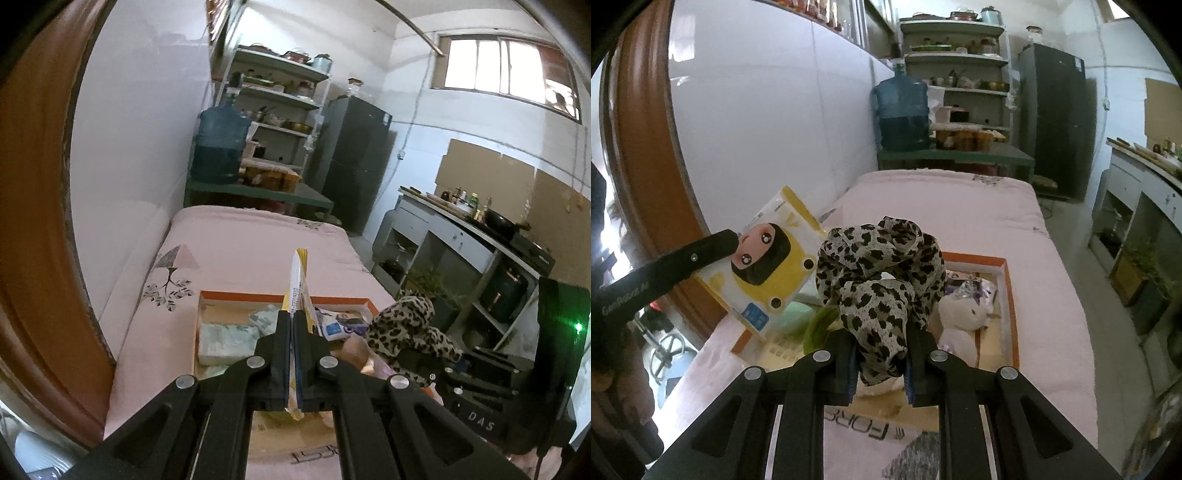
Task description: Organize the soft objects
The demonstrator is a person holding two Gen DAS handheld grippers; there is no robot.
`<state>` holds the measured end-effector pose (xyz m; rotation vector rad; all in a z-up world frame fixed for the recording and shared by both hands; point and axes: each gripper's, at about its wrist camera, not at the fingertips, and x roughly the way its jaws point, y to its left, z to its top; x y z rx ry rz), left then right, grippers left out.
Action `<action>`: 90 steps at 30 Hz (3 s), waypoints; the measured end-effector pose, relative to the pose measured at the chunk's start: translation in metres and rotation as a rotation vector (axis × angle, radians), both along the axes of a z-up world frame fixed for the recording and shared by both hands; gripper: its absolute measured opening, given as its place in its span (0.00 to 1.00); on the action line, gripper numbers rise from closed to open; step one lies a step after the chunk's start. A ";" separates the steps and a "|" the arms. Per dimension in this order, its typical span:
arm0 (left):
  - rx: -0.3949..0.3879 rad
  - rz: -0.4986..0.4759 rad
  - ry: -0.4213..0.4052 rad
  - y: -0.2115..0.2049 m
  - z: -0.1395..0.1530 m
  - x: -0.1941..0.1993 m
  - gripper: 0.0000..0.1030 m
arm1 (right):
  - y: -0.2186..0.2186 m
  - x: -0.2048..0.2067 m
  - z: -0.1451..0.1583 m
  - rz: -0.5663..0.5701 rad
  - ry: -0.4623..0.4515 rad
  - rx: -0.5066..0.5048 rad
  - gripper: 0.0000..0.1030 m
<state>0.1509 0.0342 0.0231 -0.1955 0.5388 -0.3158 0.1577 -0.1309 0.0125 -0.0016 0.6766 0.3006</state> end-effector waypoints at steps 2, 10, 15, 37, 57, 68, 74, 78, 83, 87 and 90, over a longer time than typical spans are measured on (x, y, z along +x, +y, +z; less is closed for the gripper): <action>0.000 0.005 0.013 0.001 -0.004 0.009 0.01 | 0.003 0.009 -0.004 0.005 0.008 -0.005 0.18; -0.006 0.012 0.051 0.003 -0.018 0.033 0.01 | 0.008 0.037 -0.016 0.021 0.029 -0.022 0.18; -0.007 0.010 0.060 0.001 -0.023 0.045 0.01 | 0.009 0.047 -0.021 0.028 0.036 -0.029 0.18; -0.021 0.035 0.171 0.005 -0.070 0.093 0.02 | 0.021 0.089 -0.074 0.047 0.148 -0.061 0.21; 0.007 0.108 0.135 0.010 -0.070 0.087 0.55 | 0.019 0.084 -0.072 0.055 0.116 -0.053 0.51; 0.011 0.103 0.108 0.009 -0.059 0.076 0.56 | 0.017 0.072 -0.055 0.029 0.065 -0.057 0.64; 0.017 0.105 0.093 0.008 -0.052 0.067 0.56 | 0.013 0.065 -0.047 0.009 0.052 -0.047 0.64; 0.016 0.112 0.078 0.008 -0.048 0.060 0.66 | 0.010 0.059 -0.042 -0.001 0.052 -0.037 0.70; 0.021 0.113 0.066 0.006 -0.045 0.049 0.67 | 0.009 0.049 -0.036 -0.013 0.038 -0.040 0.72; 0.024 0.109 0.064 0.005 -0.043 0.041 0.69 | 0.008 0.039 -0.031 -0.023 0.029 -0.037 0.73; 0.028 0.102 0.066 0.004 -0.042 0.035 0.69 | 0.006 0.029 -0.028 -0.039 0.026 -0.031 0.73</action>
